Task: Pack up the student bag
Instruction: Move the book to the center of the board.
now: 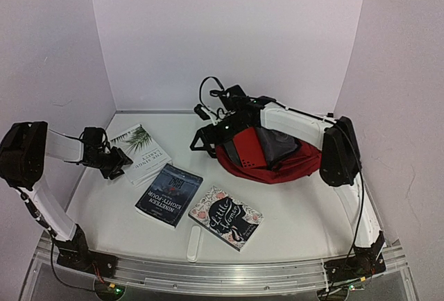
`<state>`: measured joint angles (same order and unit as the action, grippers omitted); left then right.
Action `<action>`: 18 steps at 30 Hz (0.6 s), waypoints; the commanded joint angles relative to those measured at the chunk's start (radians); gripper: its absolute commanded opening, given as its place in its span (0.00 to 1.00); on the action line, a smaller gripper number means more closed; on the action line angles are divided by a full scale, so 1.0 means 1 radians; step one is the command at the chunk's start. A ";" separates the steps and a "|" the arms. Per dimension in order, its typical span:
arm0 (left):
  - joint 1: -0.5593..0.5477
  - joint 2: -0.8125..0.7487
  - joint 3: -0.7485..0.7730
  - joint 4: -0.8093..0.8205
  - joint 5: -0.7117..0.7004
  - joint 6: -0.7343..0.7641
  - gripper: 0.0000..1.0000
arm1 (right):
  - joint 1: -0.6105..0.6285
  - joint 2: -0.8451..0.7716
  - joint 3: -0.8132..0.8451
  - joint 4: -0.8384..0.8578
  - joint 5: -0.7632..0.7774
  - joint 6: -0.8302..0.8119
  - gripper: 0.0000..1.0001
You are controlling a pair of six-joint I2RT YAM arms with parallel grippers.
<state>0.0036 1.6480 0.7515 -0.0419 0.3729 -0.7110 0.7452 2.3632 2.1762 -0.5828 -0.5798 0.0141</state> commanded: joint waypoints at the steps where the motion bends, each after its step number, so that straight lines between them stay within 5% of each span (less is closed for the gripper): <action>1: -0.001 -0.063 -0.050 0.028 -0.056 -0.027 0.54 | 0.027 0.111 0.139 0.091 0.015 0.102 0.92; 18: 0.051 -0.062 -0.035 0.155 -0.052 0.018 0.47 | 0.072 0.413 0.347 0.356 0.015 0.302 0.93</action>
<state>0.0469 1.5782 0.6933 0.0270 0.3283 -0.7256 0.8092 2.7404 2.4627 -0.3170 -0.5648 0.2667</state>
